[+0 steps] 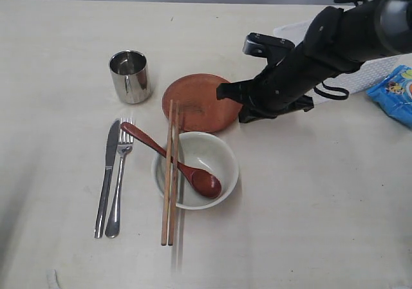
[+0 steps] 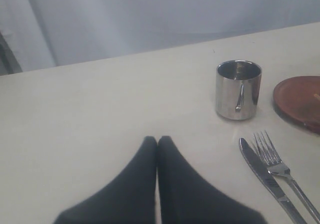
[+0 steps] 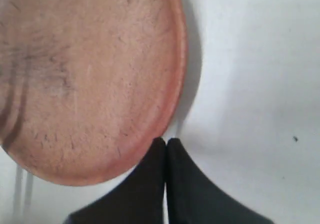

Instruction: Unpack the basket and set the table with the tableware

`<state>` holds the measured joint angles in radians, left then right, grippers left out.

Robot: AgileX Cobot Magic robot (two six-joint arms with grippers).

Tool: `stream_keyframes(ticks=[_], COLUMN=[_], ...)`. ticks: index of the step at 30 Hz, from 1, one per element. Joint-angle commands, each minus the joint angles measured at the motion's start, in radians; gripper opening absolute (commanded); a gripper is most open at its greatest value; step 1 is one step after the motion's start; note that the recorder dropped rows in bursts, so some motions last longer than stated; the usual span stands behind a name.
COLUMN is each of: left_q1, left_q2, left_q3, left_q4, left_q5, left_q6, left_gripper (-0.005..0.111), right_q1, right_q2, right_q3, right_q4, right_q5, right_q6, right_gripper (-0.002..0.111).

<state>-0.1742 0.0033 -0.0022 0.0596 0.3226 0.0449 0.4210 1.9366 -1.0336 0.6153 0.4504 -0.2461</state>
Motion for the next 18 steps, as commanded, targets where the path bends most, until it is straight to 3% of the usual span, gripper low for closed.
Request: stream_keyframes(ticks=[1, 6, 14, 18], left_q1=[0.002, 0.002, 0.002, 0.002], left_q2=[-0.003, -0.003, -0.003, -0.003], left_q3=[0.002, 0.002, 0.002, 0.002], left_q4=[-0.009, -0.009, -0.009, -0.009], left_q5=[-0.001, -0.001, -0.001, -0.001], left_q6=[0.0, 0.0, 0.0, 0.0], left_gripper=[0.0, 0.0, 0.0, 0.0], right_q1=[0.001, 0.001, 0.001, 0.012], right_q2=[0.003, 0.003, -0.004, -0.008], right_q3=[-0.042, -0.073, -0.077, -0.075], right_q4=[0.017, 0.022, 0.022, 0.014], right_q5=[-0.031, -0.015, 0.238, 0.277], right_q6=[-0.006, -0.003, -0.1, -0.126], right_gripper=[0.0, 0.0, 0.0, 0.0])
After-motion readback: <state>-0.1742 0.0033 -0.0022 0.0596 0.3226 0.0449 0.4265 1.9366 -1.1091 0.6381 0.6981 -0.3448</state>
